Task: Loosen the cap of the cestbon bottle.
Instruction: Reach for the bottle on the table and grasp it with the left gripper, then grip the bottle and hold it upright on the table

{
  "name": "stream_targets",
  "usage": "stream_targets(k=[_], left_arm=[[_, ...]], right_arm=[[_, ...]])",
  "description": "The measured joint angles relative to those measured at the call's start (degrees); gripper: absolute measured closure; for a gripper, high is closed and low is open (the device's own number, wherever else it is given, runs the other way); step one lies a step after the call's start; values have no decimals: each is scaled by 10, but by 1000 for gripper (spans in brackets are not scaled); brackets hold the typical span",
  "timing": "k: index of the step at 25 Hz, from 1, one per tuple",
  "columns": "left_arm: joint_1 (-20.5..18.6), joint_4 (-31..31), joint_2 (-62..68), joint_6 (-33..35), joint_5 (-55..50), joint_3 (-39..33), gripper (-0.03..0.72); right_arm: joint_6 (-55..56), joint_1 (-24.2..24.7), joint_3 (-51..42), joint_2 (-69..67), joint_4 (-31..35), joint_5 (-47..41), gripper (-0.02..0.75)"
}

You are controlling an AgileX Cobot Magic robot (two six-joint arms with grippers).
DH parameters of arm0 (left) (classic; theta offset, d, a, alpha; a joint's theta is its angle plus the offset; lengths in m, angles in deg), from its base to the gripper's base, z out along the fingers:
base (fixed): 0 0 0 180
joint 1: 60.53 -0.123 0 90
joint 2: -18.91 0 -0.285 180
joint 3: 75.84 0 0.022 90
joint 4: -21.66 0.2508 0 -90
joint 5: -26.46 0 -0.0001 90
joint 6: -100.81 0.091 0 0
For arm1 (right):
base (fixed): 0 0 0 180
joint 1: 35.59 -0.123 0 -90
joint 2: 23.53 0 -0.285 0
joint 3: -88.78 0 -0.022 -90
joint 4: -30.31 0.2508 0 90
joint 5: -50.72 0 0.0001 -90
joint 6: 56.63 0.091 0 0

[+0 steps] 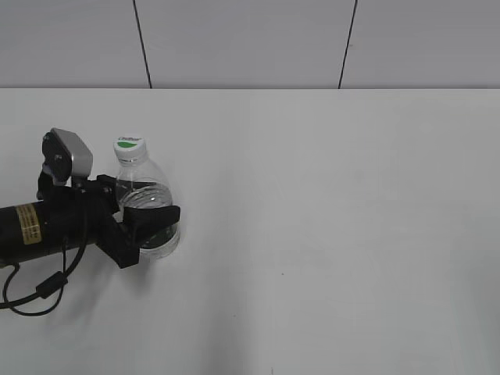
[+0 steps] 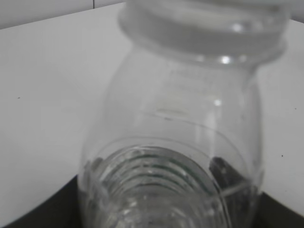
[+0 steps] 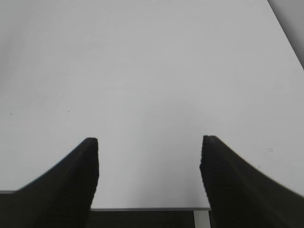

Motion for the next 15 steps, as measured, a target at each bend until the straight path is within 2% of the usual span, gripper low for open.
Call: stream_targets(k=[9,15], left_arm=[[0,10,2,-8,6,4,288],[14,77,5,-70,6,59,289]], right_arm=[[0,0,0,0,0,0,218],[0,0,0,0,0,0,218]])
